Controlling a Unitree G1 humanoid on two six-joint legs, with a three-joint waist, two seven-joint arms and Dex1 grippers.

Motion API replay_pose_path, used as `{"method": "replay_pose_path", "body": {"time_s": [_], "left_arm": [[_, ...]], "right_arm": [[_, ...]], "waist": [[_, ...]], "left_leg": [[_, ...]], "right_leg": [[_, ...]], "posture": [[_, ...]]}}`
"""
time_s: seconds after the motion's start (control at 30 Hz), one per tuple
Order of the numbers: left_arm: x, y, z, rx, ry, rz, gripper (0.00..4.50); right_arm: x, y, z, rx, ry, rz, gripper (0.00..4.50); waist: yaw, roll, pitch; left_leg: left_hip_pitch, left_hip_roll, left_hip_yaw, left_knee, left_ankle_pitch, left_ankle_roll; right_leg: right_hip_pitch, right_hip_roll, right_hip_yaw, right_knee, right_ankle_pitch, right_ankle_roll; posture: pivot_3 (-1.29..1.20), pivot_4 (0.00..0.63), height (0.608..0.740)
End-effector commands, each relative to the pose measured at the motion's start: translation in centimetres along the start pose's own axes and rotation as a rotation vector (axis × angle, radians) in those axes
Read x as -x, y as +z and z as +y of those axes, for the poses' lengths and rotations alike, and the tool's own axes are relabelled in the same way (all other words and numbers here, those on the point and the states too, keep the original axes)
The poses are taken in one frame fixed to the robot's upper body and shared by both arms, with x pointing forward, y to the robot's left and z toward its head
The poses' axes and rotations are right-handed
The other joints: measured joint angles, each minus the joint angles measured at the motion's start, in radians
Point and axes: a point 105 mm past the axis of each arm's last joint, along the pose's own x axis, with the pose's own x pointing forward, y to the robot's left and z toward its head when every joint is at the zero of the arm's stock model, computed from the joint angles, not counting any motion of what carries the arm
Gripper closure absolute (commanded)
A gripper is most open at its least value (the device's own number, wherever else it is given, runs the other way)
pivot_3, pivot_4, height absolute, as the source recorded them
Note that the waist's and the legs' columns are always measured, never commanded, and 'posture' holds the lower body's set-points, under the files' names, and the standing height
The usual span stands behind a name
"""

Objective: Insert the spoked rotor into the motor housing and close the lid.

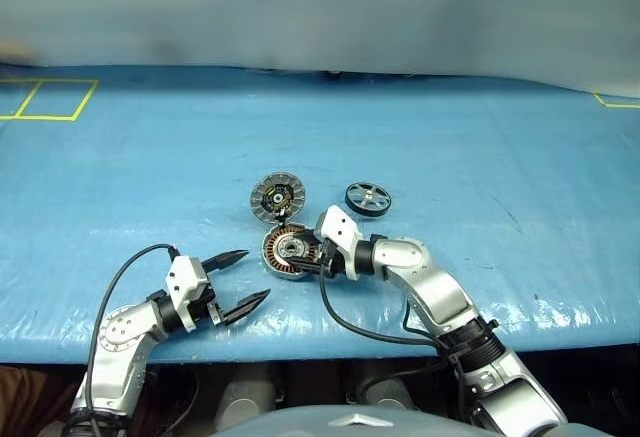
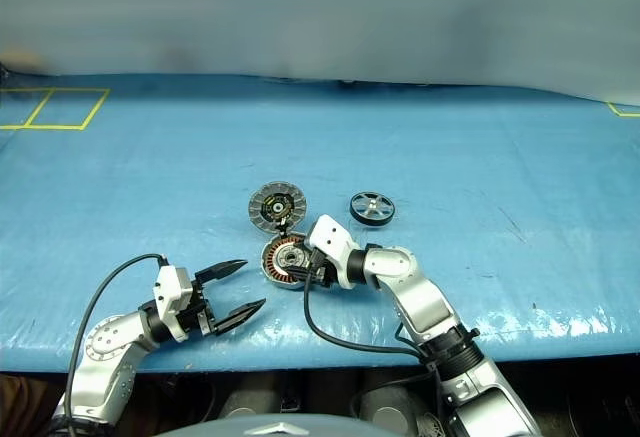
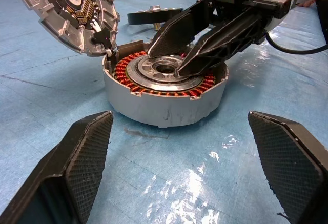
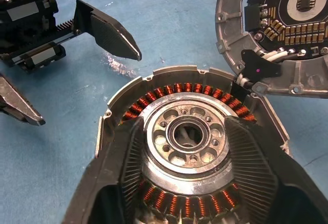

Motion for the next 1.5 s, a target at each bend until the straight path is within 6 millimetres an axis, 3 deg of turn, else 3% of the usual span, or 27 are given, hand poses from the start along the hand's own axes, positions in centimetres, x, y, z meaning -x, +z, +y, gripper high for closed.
{"method": "replay_pose_path", "body": {"time_s": [0.03, 0.2, 0.47, 0.63, 0.8, 0.87, 0.93, 1.37, 1.47, 1.5], "left_arm": [[0.1, 0.3, 0.1, -0.017, 0.009, -0.016, 0.00], [0.1, 0.3, 0.1, -0.017, 0.012, -0.013, 0.00], [0.1, 0.3, 0.0, -0.006, 0.015, -0.025, 0.00], [0.0, 0.7, 0.1, -0.010, 0.017, -0.042, 0.00], [0.0, 0.6, 0.2, -0.009, 0.012, -0.039, 0.00], [-0.2, 0.6, 0.2, -0.009, 0.010, -0.041, 0.00], [-0.3, 0.6, 0.2, -0.011, 0.008, -0.042, 0.00], [0.0, 0.2, 0.1, -0.012, 0.026, -0.030, 0.00], [0.1, 0.2, 0.2, -0.017, 0.031, -0.026, 0.00], [0.1, 0.2, 0.1, -0.018, 0.032, -0.026, 0.00]], "right_arm": [[0.1, 1.4, 0.2, 0.013, 0.012, -0.058, 1.95], [0.1, 1.8, 0.3, -0.008, 0.021, -0.080, 1.95], [1.8, 3.4, -1.6, -0.010, -0.070, -0.146, 4.42], [5.1, 3.5, -4.4, 0.068, -0.221, -0.095, 4.42], [10.2, 3.4, -8.8, 0.095, -0.455, -0.027, 4.42], [12.4, 3.0, -10.7, 0.085, -0.547, 0.008, 4.42], [13.2, 2.2, -11.4, 0.071, -0.567, 0.051, 4.42], [11.2, 0.1, -10.6, -0.020, -0.507, 0.080, 4.42], [11.2, -0.1, -10.7, -0.013, -0.517, 0.086, 3.85], [11.3, -0.2, -10.8, -0.009, -0.522, 0.090, 3.85]], "waist": [[0.000, 0.000, 0.000], [0.000, 0.000, 0.000], [0.001, 0.000, 0.000], [0.001, 0.000, 0.000], [0.002, 0.000, 0.000], [0.001, 0.000, 0.000], [0.001, 0.000, 0.000], [0.004, 0.000, 0.000], [0.002, 0.000, 0.000], [0.002, 0.000, 0.000]], "left_leg": [[0.000, 0.000, 0.000, 0.000, 0.000, 0.000], [0.000, 0.000, 0.000, 0.000, 0.000, 0.000], [0.000, 0.000, 0.000, 0.000, 0.000, 0.000], [0.000, 0.000, 0.000, 0.000, 0.000, 0.000], [0.000, 0.000, 0.000, 0.000, 0.000, 0.000], [0.000, 0.000, 0.000, 0.000, 0.000, 0.000], [0.000, 0.000, 0.000, 0.000, 0.001, 0.003], [-0.001, 0.000, 0.001, 0.000, 0.002, 0.004], [-0.001, 0.000, 0.001, 0.000, 0.002, 0.004], [0.000, 0.000, 0.001, 0.000, 0.002, 0.004]], "right_leg": [[0.000, 0.000, 0.000, 0.000, 0.000, 0.000], [0.000, 0.000, 0.000, 0.000, 0.000, 0.000], [0.000, 0.000, 0.000, 0.000, 0.000, 0.000], [0.000, 0.000, 0.000, 0.000, 0.000, 0.000], [0.000, 0.000, 0.000, 0.000, 0.000, 0.000], [0.000, 0.000, 0.000, -0.001, 0.000, 0.000], [0.000, 0.000, 0.000, -0.001, 0.000, 0.000], [0.000, -0.001, 0.000, -0.001, 0.000, 0.000], [0.000, -0.001, 0.001, -0.001, 0.000, 0.000], [0.000, -0.001, 0.000, 0.000, 0.000, 0.000]], "posture": [[0.00, 0.150, 0.740], [0.00, 0.150, 0.740], [0.00, 0.150, 0.740], [0.00, 0.150, 0.740], [0.00, 0.150, 0.740], [0.00, 0.150, 0.740], [0.00, 0.150, 0.740], [0.00, 0.150, 0.740], [0.00, 0.150, 0.740], [0.00, 0.150, 0.740]]}}
